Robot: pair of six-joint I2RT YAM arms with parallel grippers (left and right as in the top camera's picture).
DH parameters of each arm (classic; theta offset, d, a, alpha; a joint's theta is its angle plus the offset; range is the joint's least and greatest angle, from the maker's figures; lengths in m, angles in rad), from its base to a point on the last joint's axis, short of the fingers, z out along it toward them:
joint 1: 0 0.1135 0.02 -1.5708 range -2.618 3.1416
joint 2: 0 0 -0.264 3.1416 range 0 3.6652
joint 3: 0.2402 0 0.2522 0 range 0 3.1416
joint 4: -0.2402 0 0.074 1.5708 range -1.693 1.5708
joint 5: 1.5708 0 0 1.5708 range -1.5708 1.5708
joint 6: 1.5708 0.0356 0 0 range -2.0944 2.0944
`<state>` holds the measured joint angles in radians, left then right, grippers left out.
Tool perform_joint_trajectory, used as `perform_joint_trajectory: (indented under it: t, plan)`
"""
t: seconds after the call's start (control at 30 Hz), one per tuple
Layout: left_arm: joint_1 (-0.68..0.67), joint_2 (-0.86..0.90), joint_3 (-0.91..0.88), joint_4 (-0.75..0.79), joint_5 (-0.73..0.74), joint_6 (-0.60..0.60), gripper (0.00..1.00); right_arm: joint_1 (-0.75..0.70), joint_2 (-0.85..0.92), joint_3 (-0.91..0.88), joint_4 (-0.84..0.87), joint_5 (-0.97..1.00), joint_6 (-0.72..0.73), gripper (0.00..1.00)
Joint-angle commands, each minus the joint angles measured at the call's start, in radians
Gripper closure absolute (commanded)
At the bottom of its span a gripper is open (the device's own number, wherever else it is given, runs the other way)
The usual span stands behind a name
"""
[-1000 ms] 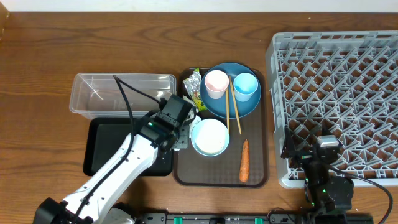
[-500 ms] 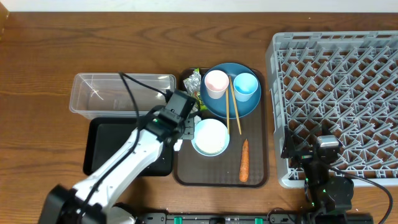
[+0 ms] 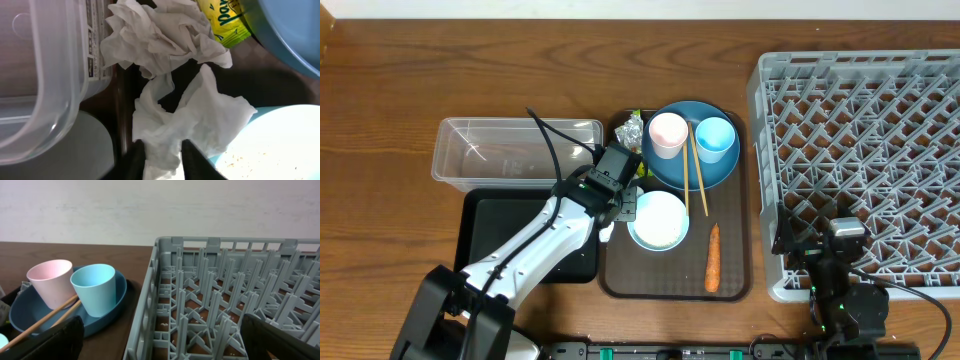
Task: Sort waste into correct bins and load items into the dishwasher rack
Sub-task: 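Lower the left gripper and grasp the white tissues, then carry the tissues left into the clear plastic bin and release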
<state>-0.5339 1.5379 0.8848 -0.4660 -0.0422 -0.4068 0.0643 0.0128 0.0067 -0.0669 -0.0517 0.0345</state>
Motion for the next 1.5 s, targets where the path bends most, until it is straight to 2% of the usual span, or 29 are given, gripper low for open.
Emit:
perform_joint_trajectory:
  t: [0.0,0.03,0.07,0.37,0.7,0.93,1.07,1.47]
  plan:
    - [-0.003,0.004,-0.004,-0.003,-0.023,0.010,0.81,0.029,0.000,-0.001,-0.004,0.003,0.010,0.01]
    - [-0.002,0.005,-0.004,-0.004,-0.023,0.010,0.92,0.029,0.000,-0.001,-0.004,0.003,0.010,0.01]
    - [-0.003,0.004,-0.004,-0.004,-0.023,0.009,0.94,0.029,0.000,-0.001,-0.004,0.003,0.010,0.01]
    - [-0.002,-0.112,0.050,-0.067,-0.022,0.009,0.94,0.029,0.000,-0.001,-0.004,0.003,0.010,0.01]
    - [0.001,-0.441,0.068,-0.117,-0.017,0.010,0.94,0.029,0.000,-0.001,-0.004,0.003,0.010,0.01]
    - [0.034,-0.607,0.068,-0.124,-0.216,0.009,0.94,0.029,0.000,-0.001,-0.004,0.003,0.010,0.01]
    - [0.080,-0.625,0.068,-0.134,-0.295,0.011,0.94,0.029,0.000,-0.001,-0.004,0.003,0.010,0.01]
    - [0.251,-0.470,0.068,-0.092,-0.277,0.047,0.94,0.029,0.000,-0.001,-0.004,0.003,0.010,0.01]
